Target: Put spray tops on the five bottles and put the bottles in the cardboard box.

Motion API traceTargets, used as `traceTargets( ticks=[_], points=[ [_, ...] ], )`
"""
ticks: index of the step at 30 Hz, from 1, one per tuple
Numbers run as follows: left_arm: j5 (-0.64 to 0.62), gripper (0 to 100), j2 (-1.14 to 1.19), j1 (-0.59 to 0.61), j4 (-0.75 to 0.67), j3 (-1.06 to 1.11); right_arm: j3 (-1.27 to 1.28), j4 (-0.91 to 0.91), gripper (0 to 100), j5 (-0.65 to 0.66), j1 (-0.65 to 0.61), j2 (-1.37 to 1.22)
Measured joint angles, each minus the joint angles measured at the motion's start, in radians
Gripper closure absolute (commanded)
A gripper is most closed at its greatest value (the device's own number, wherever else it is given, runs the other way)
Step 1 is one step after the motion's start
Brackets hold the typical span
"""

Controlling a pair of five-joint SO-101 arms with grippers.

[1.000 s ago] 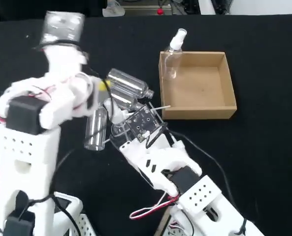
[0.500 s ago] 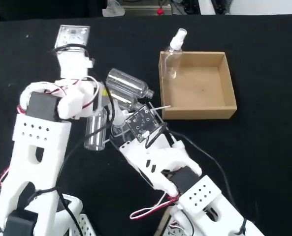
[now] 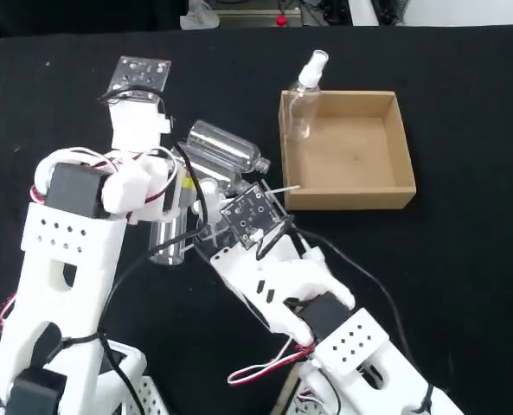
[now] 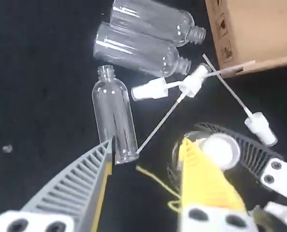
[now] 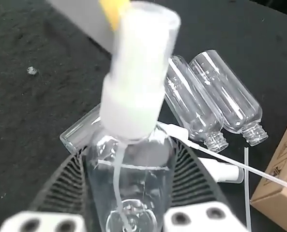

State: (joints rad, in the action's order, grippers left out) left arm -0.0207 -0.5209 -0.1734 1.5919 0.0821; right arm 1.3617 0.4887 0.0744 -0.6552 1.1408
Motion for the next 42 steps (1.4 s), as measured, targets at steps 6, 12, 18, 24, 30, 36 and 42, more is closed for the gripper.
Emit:
traceTargets(
  ticks=[6, 12, 18, 24, 30, 36, 42],
  points=[
    [0.017, 78, 0.002, 0.034, 0.0, -0.061, 0.0, 0.0, 98.7, 0.0, 0.006, 0.002],
    [0.017, 78, 0.002, 0.227, -0.098, -0.06, 0.0, 0.035, 98.7, 0.0, 0.133, 0.15],
    [0.018, 78, 0.0, 0.241, -0.333, 0.267, 0.0, 0.132, 98.7, 0.0, 0.301, 0.39],
    [0.02, 78, 0.002, 0.141, -0.632, 0.609, 0.0, 0.132, 98.7, 0.0, 0.439, 0.457],
    [0.021, 78, 0.002, 0.114, -0.738, 0.735, 0.0, 0.012, 98.7, 0.0, 0.526, 0.379],
    [0.018, 78, 0.002, 0.112, -0.859, 0.864, 0.0, -0.265, 98.8, -0.052, 0.603, 0.143],
    [0.018, 78, 0.002, 0.121, -1.022, 0.97, -0.084, -0.463, 98.8, -0.069, 0.687, -0.144]
  ],
)
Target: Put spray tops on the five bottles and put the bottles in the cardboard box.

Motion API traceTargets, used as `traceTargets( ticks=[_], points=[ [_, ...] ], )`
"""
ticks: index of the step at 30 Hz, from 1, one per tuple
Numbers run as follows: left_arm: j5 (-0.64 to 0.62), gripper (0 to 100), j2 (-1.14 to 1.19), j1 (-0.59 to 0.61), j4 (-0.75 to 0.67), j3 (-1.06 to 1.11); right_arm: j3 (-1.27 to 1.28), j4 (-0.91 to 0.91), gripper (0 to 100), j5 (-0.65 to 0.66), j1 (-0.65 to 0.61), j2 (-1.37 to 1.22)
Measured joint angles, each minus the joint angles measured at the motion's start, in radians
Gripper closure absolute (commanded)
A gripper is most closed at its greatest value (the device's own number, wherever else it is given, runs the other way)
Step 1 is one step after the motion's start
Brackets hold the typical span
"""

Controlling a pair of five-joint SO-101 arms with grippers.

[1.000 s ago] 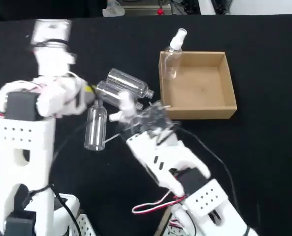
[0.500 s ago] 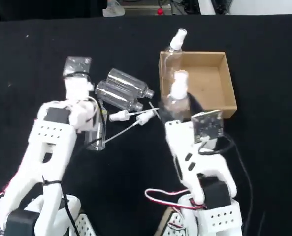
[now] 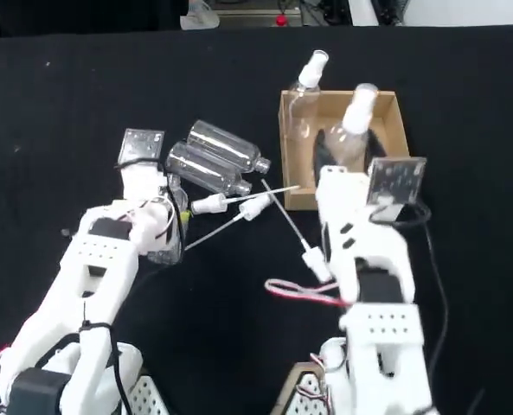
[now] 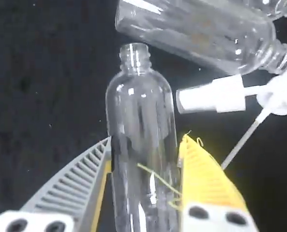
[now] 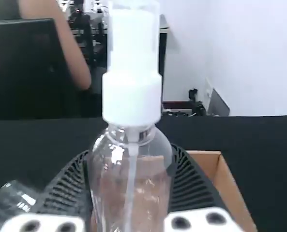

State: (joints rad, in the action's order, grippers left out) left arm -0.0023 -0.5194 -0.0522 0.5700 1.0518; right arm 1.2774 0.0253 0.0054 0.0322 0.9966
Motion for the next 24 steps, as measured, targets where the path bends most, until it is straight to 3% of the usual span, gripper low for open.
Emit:
traceTargets(
  ticks=[5, 13, 19, 24],
  points=[
    [-0.069, 78, -0.002, 0.003, -0.086, 0.038, -0.216, -0.018, 98.7, 0.0, 0.046, -0.318],
    [-0.104, 78, -0.002, 0.003, -0.1, 0.046, -0.516, -0.025, 98.4, -0.002, 0.071, -0.772],
    [-0.104, 78, -0.002, 0.003, -0.1, 0.046, -0.555, -0.044, 98.5, -0.002, 0.087, -0.888],
    [-0.104, 78, -0.002, 0.003, -0.121, 0.052, -0.557, -0.241, 98.7, 0.0, 0.091, -0.984]
  ],
)
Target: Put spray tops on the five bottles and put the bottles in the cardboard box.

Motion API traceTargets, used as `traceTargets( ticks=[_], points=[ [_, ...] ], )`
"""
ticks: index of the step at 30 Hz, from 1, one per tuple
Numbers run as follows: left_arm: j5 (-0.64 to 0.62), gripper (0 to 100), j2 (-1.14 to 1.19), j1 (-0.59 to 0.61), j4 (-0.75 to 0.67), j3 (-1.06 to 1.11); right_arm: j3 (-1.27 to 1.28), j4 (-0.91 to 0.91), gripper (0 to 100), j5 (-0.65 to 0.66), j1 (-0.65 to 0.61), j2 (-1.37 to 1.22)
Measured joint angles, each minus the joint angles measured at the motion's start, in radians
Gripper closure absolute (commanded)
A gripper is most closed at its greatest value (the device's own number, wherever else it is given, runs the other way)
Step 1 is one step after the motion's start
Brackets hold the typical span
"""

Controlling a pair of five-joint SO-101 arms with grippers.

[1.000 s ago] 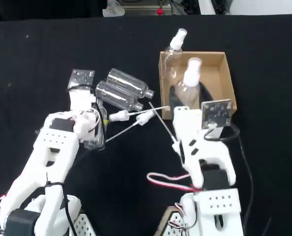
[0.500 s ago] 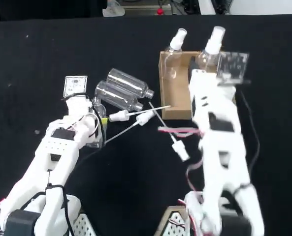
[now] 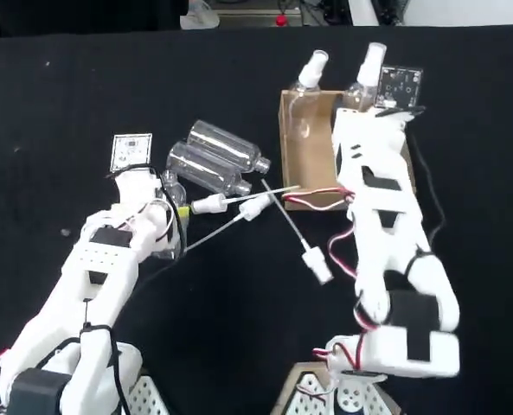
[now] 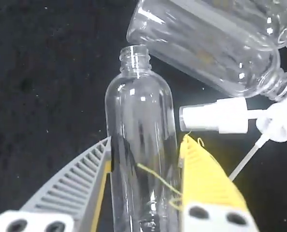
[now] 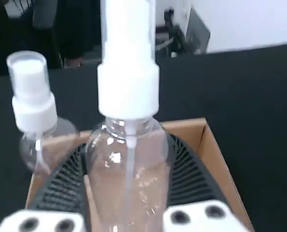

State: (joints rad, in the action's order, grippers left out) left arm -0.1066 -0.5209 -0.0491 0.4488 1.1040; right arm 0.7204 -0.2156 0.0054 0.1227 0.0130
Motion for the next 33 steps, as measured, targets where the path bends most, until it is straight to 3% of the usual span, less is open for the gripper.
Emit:
traceTargets(
  ticks=[7, 33],
  points=[
    [0.0, 78, 0.0, 0.0, -0.052, 0.025, 0.0, -0.315, 98.7, 0.0, 0.0, -0.183],
    [0.0, 78, 0.0, 0.0, -0.054, 0.026, -0.072, -0.362, 98.7, 0.0, 0.0, -0.368]
  ],
)
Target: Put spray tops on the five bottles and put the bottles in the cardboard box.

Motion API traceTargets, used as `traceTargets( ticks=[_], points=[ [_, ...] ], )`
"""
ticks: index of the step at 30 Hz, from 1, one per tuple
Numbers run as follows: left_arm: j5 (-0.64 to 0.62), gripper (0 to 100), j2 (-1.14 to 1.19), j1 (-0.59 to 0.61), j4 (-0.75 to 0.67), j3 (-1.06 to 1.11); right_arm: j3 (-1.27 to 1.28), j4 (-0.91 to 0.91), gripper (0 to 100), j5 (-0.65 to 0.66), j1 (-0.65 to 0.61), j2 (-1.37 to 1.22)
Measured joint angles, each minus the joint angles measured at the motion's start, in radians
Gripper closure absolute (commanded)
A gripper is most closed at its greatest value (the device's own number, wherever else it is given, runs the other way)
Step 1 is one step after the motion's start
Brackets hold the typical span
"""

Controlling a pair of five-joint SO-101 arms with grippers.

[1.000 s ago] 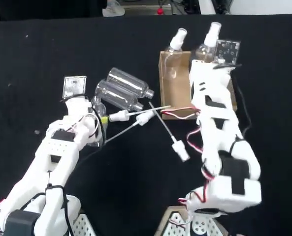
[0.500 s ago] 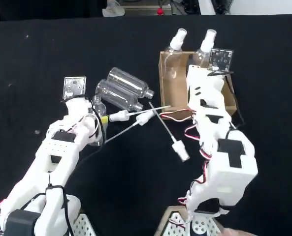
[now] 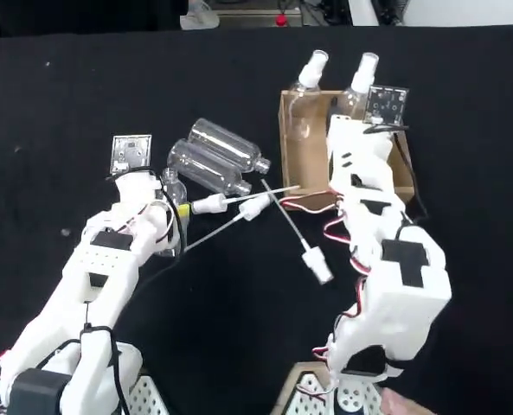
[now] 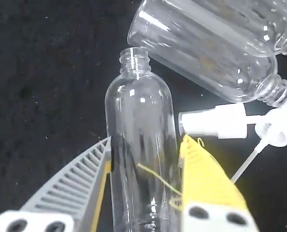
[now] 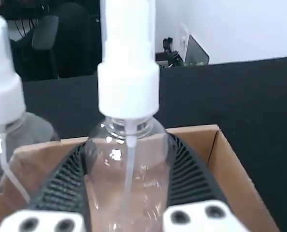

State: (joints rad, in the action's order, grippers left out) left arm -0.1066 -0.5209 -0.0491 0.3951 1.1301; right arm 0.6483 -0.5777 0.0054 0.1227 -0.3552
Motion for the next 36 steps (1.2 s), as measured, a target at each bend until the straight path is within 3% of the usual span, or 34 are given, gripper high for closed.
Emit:
traceTargets(
  ticks=[8, 36],
  points=[
    [0.0, 78, 0.0, 0.0, 0.0, 0.0, -0.002, -0.169, 98.7, 0.0, -0.012, -0.08],
    [0.0, 78, 0.0, 0.0, 0.0, 0.0, -0.002, -0.181, 98.5, 0.0, -0.046, -0.08]
  ],
)
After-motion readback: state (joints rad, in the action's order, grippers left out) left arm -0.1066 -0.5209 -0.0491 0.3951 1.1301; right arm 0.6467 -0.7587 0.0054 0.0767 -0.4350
